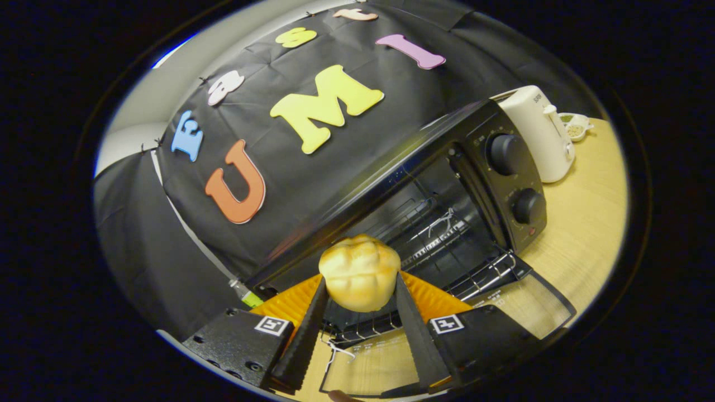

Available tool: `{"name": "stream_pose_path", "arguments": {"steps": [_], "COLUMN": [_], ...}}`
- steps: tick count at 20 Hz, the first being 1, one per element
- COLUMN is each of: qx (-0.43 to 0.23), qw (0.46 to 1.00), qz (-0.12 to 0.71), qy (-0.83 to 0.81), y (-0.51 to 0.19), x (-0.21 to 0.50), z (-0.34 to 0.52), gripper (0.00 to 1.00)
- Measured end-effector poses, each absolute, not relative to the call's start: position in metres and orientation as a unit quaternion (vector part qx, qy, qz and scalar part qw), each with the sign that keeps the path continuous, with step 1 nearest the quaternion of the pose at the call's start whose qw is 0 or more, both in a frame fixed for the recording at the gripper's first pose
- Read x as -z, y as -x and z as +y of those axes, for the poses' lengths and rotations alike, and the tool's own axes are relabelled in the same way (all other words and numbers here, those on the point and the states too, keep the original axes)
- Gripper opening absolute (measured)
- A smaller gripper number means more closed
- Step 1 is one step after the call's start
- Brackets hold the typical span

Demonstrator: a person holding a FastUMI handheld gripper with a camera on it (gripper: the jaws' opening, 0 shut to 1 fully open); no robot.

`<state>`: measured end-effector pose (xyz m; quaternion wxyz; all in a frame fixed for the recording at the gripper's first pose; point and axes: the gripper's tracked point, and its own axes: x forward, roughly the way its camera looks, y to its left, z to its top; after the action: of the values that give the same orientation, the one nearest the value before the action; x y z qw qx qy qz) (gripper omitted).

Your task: Open the toaster oven, put the food inside, and close the toaster oven door.

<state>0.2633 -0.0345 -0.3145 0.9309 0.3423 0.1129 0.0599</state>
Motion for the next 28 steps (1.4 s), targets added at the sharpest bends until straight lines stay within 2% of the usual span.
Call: {"name": "stream_pose_path", "arguments": {"steps": [7, 11, 16, 22, 28], "qx": [-0.067, -0.053, -0.044, -0.023, -0.045], "qw": [0.928, 0.929, 0.936, 0.962, 0.934], "qz": [0.107, 0.087, 0.129, 0.182, 0.29], "qy": [-0.351, -0.356, -0.326, -0.2, -0.204], "y": [-0.287, -0.288, -0.263, -0.213, -0.157], "x": [0.314, 0.31, 0.318, 0.332, 0.352], "z": [-0.041, -0.05, -0.061, -0.087, -0.072], "gripper": [0.79, 1.0, 1.0, 1.0, 1.0]}}
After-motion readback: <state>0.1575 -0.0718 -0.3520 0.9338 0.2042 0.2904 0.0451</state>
